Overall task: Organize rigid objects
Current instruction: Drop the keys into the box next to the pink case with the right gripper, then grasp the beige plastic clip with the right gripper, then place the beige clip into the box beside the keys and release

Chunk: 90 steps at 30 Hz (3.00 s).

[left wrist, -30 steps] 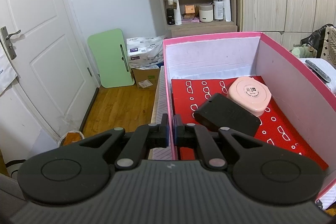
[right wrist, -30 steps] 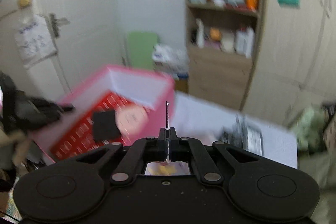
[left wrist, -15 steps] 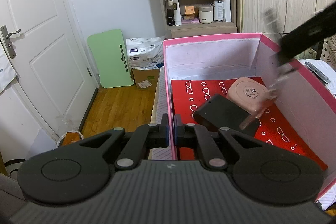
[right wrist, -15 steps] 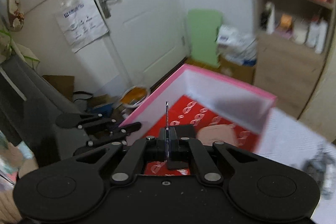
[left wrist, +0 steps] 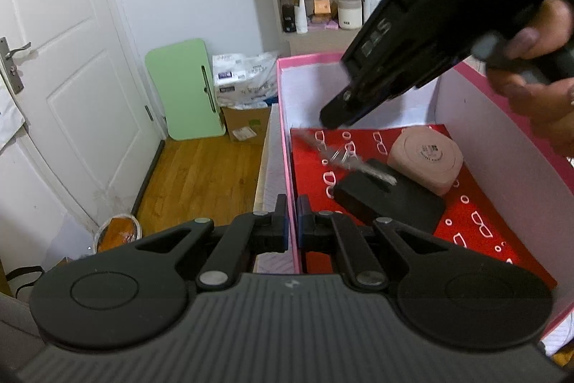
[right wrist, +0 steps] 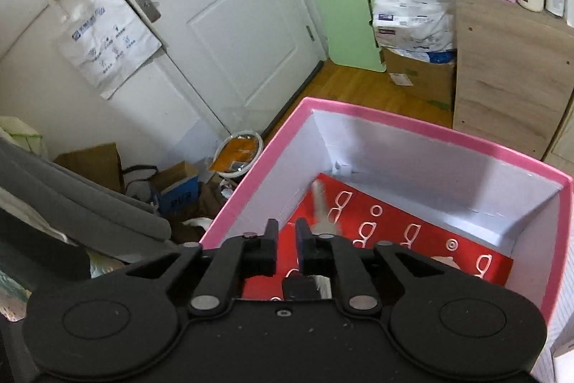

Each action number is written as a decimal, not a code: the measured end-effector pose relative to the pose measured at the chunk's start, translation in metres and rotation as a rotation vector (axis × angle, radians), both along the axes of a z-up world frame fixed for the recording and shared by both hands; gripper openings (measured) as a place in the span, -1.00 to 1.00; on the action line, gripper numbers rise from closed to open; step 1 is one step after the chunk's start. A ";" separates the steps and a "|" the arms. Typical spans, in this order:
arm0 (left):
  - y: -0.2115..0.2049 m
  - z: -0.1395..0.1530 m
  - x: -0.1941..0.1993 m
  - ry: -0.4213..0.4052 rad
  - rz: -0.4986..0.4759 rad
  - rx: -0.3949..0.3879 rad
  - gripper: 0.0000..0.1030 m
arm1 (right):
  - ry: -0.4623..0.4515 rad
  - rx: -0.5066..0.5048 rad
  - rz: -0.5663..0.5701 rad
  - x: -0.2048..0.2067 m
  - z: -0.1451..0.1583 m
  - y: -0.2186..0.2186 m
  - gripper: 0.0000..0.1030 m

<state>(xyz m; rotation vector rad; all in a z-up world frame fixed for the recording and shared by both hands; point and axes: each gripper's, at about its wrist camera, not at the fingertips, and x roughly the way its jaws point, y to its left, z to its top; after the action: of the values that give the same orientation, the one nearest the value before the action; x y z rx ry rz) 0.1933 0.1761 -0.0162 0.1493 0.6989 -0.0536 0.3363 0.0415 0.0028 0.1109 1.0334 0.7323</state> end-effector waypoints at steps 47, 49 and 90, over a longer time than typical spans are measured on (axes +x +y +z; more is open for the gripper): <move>0.003 0.021 0.040 0.350 -0.138 0.082 -0.89 | -0.114 -0.228 -0.512 -0.112 -0.087 -0.217 0.15; 0.004 0.022 0.039 0.348 -0.129 0.071 -0.89 | -0.114 -0.237 -0.521 -0.114 -0.084 -0.216 0.14; 0.011 0.023 0.039 0.336 -0.133 0.034 -0.87 | -0.084 0.085 -0.158 -0.027 0.040 -0.049 0.39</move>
<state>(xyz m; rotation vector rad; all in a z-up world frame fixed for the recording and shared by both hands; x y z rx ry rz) 0.2327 0.1870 0.0063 0.2218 1.0246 -0.1978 0.3091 -0.0075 0.0423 0.2311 0.9031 0.6314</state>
